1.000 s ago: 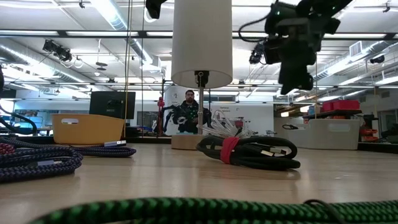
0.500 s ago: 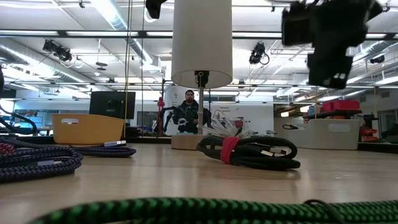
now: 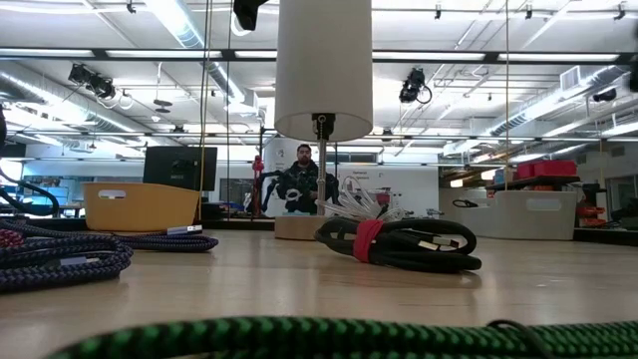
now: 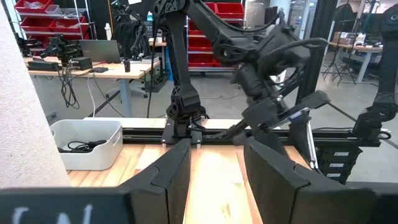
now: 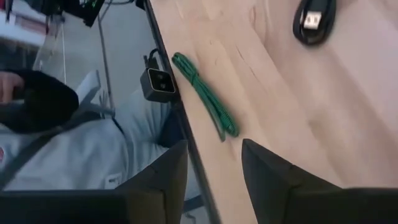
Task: Pick & Place USB Port
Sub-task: Put the black USB cable into the gray bin
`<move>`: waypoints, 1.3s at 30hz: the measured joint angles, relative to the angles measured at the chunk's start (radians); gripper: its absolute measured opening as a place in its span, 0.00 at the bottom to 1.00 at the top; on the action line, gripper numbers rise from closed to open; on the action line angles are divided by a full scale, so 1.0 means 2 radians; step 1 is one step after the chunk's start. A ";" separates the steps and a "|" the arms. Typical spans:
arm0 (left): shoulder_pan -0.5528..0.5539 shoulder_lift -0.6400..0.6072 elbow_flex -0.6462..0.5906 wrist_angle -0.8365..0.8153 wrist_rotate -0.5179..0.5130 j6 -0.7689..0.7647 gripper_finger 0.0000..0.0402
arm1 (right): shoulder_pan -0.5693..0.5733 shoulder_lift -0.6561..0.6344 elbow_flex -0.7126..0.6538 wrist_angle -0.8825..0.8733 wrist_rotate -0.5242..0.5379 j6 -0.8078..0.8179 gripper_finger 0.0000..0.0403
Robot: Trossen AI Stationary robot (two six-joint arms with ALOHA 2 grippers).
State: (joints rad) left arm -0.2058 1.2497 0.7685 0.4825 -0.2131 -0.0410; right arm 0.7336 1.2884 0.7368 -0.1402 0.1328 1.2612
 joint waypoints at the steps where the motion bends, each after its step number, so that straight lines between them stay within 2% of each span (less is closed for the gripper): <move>1: 0.000 0.000 0.000 0.000 0.000 0.000 0.39 | 0.014 0.000 0.000 -0.001 0.016 0.015 0.37; 5: 0.000 0.000 0.000 0.000 0.000 0.000 0.39 | 0.059 0.011 0.000 -0.016 0.059 0.082 0.37; 10: 0.000 0.000 0.000 0.000 0.000 -0.008 0.39 | 0.081 0.065 0.000 -0.023 0.010 0.153 0.37; 14: 0.000 0.000 0.000 0.000 0.000 -0.013 0.39 | 0.079 0.103 0.000 -0.013 -0.010 0.156 0.37; 23: 0.000 0.000 0.000 0.000 0.000 -0.013 0.39 | 0.077 0.139 0.000 -0.017 -0.044 0.173 0.37; 34: 0.000 0.000 0.000 0.000 0.000 -0.013 0.39 | 0.075 0.183 0.000 0.015 -0.042 0.155 0.37; 37: 0.000 0.000 0.000 0.000 0.000 -0.013 0.39 | 0.072 0.185 0.000 0.016 -0.047 0.141 0.31; 39: 0.000 0.000 0.000 0.000 0.000 -0.013 0.39 | 0.070 0.185 0.000 0.015 -0.052 0.124 0.20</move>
State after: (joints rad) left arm -0.2058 1.2499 0.7681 0.4828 -0.2134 -0.0669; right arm 0.8737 1.6588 0.7372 -0.1093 0.0290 1.5096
